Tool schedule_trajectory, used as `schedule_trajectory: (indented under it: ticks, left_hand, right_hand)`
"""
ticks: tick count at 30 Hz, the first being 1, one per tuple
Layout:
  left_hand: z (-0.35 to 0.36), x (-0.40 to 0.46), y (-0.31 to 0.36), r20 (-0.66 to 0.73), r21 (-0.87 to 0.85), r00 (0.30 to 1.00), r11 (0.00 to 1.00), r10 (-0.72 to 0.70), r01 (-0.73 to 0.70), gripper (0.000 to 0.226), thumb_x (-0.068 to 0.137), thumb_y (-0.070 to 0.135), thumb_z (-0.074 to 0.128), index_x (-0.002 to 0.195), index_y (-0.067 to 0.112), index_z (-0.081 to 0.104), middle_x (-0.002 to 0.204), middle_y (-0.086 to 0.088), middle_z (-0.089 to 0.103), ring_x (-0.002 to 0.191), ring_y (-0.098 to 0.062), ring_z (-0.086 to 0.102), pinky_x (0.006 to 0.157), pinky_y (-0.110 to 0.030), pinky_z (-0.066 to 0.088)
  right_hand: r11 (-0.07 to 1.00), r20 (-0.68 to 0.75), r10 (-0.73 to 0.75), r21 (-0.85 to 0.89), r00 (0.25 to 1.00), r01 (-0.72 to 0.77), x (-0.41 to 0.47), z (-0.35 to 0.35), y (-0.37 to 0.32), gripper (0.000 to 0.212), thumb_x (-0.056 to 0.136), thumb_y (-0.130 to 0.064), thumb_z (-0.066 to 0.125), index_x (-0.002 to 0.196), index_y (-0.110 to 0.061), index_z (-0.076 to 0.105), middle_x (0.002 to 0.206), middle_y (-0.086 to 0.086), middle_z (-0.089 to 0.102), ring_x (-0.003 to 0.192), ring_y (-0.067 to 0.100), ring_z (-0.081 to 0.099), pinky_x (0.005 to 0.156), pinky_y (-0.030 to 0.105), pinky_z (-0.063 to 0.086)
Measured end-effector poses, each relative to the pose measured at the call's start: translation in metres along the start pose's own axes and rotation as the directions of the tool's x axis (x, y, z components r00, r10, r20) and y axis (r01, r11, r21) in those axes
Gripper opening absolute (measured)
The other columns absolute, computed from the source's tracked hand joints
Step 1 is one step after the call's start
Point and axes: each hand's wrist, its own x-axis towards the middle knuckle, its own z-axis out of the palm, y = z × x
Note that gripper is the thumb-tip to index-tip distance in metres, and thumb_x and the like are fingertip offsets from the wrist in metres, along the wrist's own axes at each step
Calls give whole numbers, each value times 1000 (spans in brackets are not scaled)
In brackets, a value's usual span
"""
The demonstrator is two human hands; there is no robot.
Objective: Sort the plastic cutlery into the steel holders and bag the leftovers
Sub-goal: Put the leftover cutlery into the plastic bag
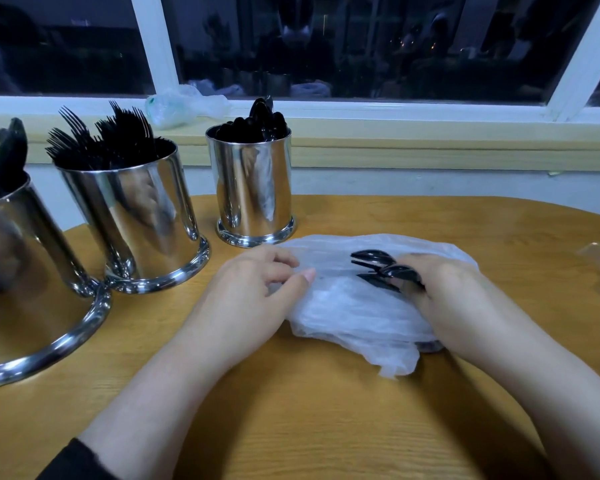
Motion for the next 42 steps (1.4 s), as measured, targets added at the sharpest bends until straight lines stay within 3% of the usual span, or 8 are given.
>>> schedule_trajectory:
  ticks: [7,11,15,22,27,31,37,42]
  left_hand:
    - [10,-3,-3,154,-9,978,990,138,-138,48,77,72,59,52,32,57,120,30,66,108,1,59,101,-28,39]
    - [14,1,8,244,147,969,987,30,-67,53,76,70,71,121,43,68,141,24,50,128,-2,47,116,-39,34]
    - [14,-1,12,258,268,965,963,-49,-23,70,86,67,65,149,41,46,152,26,37,133,0,39,113,-31,28]
    - [12,-5,15,7,142,993,982,121,-121,65,86,74,33,124,35,69,124,30,57,126,9,41,98,-13,18]
    - [21,-11,13,144,215,984,967,106,-136,53,89,63,41,130,39,65,133,26,58,132,4,42,99,-25,22]
    - [15,-15,20,-87,-170,996,985,-8,-7,27,103,40,55,120,30,74,119,22,68,120,4,56,108,-27,38]
    - [16,-17,40,86,-634,986,756,-142,164,17,104,18,58,99,13,74,72,12,62,65,-6,59,69,-26,52]
    - [19,-15,39,153,-750,957,602,-247,275,22,103,24,61,101,4,72,76,-5,69,65,-18,64,63,-33,52]
  right_hand:
    - [994,-80,64,96,995,-56,-1,-4,7,18,102,-17,55,96,-26,70,88,-12,71,76,5,59,68,9,41]
    - [953,-51,68,299,996,-50,-9,-13,-7,18,100,-33,57,92,-37,72,92,-8,75,90,10,66,83,26,50]
    - [820,-164,67,572,984,39,-13,-28,-22,22,101,-28,57,95,-29,78,96,-25,75,96,-8,66,82,9,47]
    - [361,-43,190,932,981,-29,-3,-3,-29,24,105,-13,52,97,-13,75,94,11,76,92,26,71,103,55,51]
    - [362,94,202,918,975,-164,-4,21,-37,23,105,-17,52,101,-16,75,100,7,78,97,25,73,98,53,55]
    - [393,103,110,909,989,-139,-5,18,-42,21,106,-12,49,113,-9,69,101,11,78,101,23,74,98,43,56]
    - [543,174,-32,830,984,-129,-7,17,-51,24,103,-22,56,92,-18,77,88,5,78,86,17,74,79,32,55]
    - [636,209,-77,763,975,-113,-7,23,-55,27,102,-25,57,82,-17,73,80,8,75,76,13,70,71,28,52]
